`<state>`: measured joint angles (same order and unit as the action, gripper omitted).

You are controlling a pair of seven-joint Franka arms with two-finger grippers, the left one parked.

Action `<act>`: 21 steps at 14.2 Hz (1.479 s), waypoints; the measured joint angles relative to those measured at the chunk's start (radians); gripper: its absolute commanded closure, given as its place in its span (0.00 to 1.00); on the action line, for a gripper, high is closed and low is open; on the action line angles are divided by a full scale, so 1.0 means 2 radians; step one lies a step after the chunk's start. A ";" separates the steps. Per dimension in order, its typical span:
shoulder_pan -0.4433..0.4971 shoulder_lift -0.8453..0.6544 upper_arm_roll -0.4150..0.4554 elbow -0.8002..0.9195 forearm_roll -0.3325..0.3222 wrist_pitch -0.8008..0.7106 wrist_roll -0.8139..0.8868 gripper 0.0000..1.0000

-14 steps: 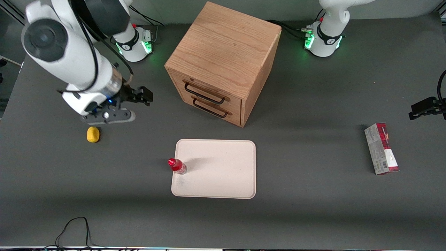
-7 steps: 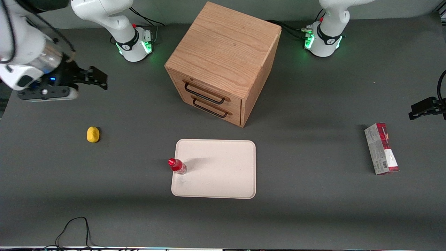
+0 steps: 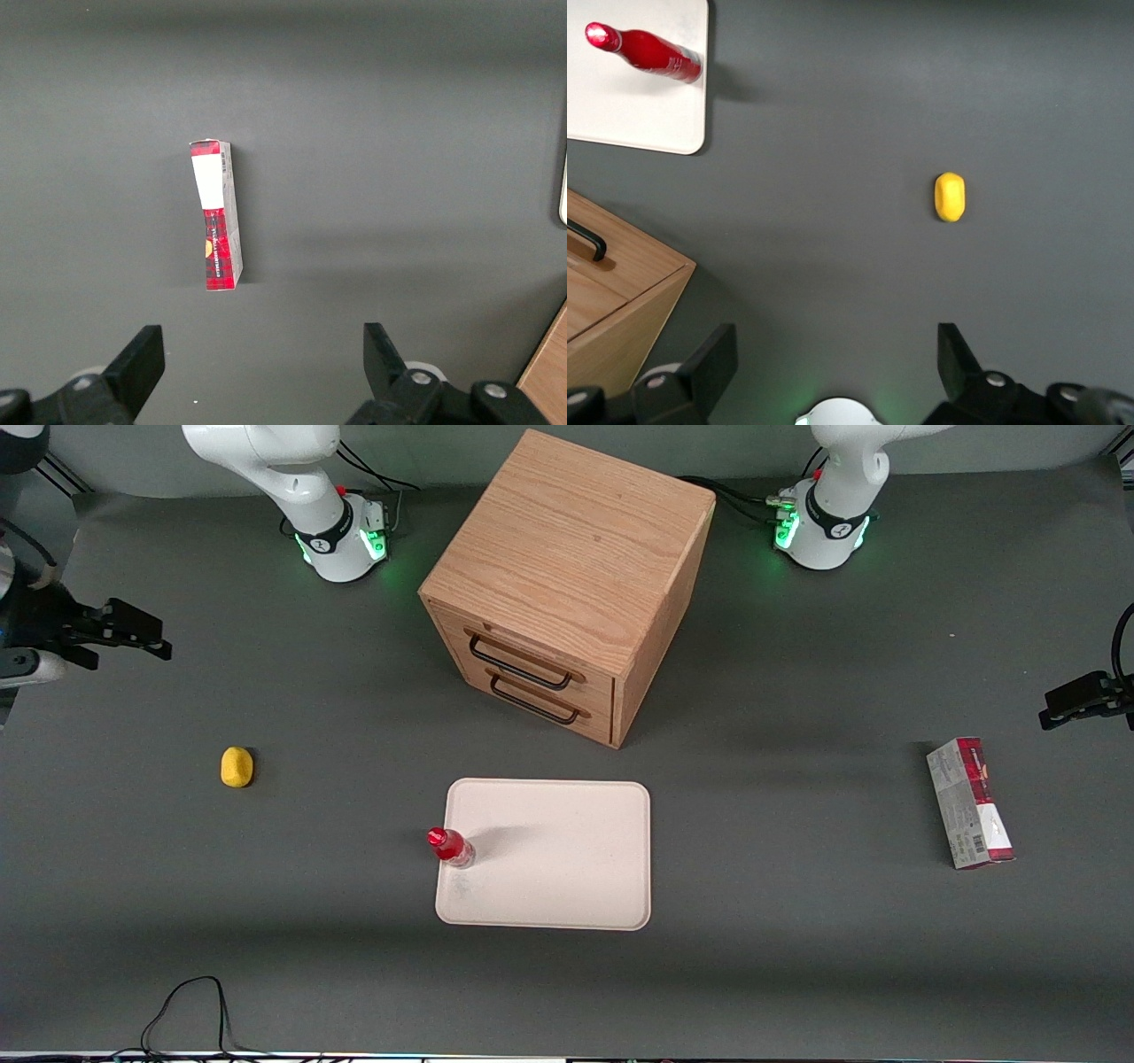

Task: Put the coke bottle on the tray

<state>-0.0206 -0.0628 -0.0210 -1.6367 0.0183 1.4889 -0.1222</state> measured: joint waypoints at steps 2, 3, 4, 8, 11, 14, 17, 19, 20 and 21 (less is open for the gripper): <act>0.000 0.005 -0.008 0.003 0.000 0.004 -0.006 0.00; 0.000 0.011 -0.008 0.006 0.000 0.009 -0.006 0.00; 0.000 0.019 -0.008 0.013 0.000 0.016 -0.006 0.00; -0.003 0.061 -0.008 0.067 -0.006 0.009 -0.006 0.00; -0.003 0.062 -0.007 0.069 -0.008 -0.021 -0.006 0.00; -0.003 0.043 -0.006 0.040 -0.009 -0.022 -0.006 0.00; -0.003 0.018 -0.006 0.002 -0.009 -0.001 -0.006 0.00; -0.003 0.012 -0.006 -0.009 -0.009 0.018 -0.006 0.00; -0.003 0.012 -0.006 -0.011 -0.009 0.026 -0.006 0.00; -0.003 0.012 -0.006 -0.013 -0.009 0.034 -0.006 0.00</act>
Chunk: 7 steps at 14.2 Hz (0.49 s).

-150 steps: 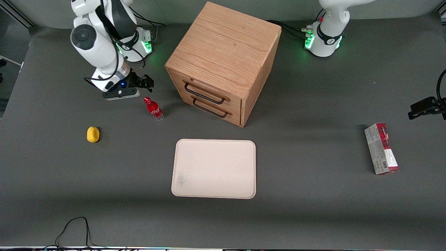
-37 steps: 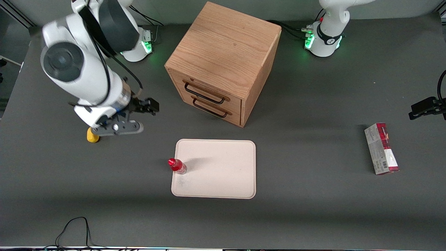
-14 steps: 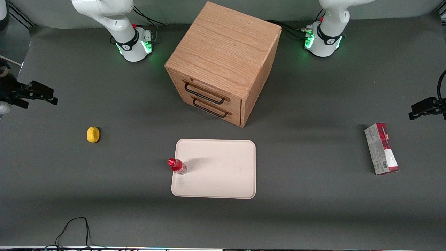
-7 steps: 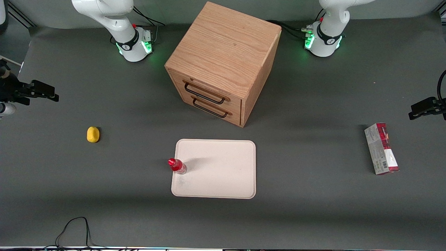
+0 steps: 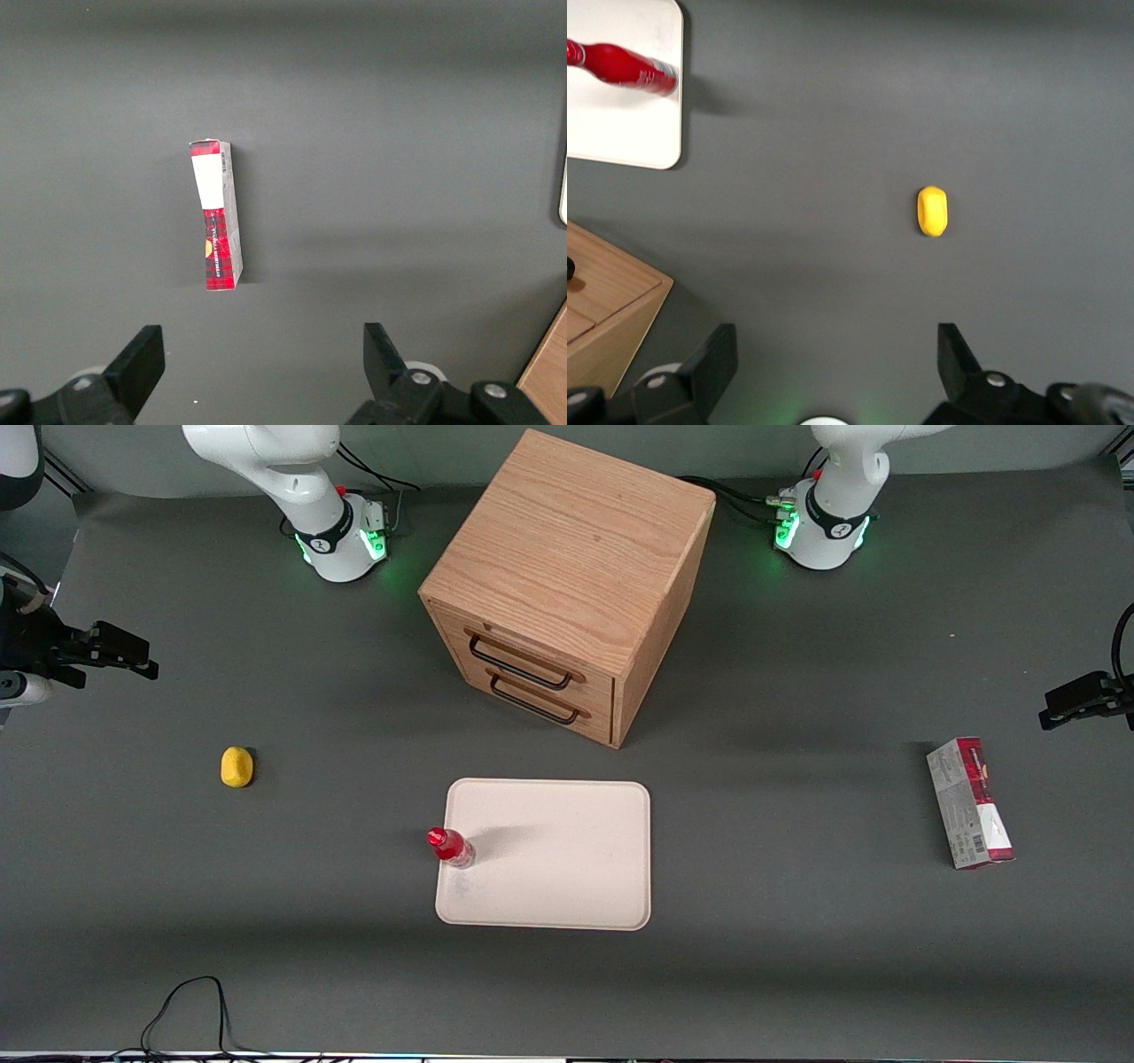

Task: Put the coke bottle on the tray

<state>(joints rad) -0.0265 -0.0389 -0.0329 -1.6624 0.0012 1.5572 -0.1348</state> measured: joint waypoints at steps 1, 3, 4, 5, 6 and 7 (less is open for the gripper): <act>0.000 0.001 0.000 0.000 0.000 0.006 0.000 0.00; 0.000 0.002 0.000 0.001 0.000 0.008 0.000 0.00; 0.000 0.003 0.000 0.003 0.000 0.008 0.000 0.00; 0.000 0.004 0.000 0.004 0.000 0.008 0.000 0.00; 0.000 0.005 0.000 0.005 0.000 0.008 0.000 0.00; 0.000 0.006 0.000 0.007 0.000 0.008 0.000 0.00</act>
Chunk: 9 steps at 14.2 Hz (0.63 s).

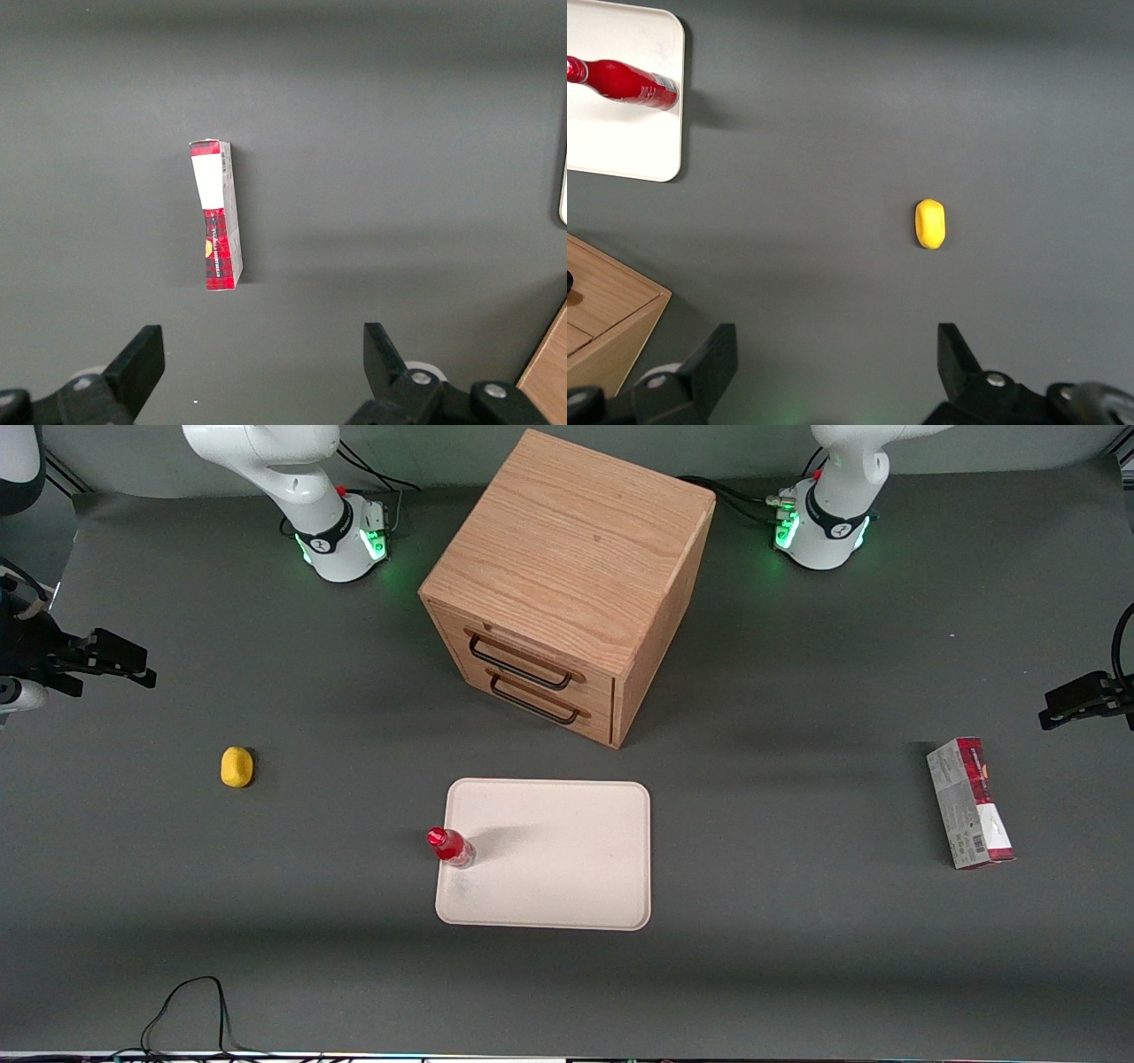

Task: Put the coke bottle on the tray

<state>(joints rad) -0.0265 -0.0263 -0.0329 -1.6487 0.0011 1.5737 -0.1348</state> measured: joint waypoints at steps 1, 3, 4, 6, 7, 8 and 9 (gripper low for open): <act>0.000 0.001 0.000 0.003 0.000 0.000 0.000 0.00; 0.000 0.001 0.000 0.007 0.000 -0.001 0.000 0.00; 0.000 0.001 0.000 0.008 0.000 -0.001 0.000 0.00; 0.000 0.002 0.000 0.008 0.000 -0.001 0.000 0.00; 0.000 0.002 -0.001 0.008 -0.001 -0.001 0.000 0.00; -0.001 0.002 -0.001 0.008 -0.001 -0.001 0.000 0.00; -0.001 0.002 -0.002 0.008 -0.001 -0.001 0.000 0.00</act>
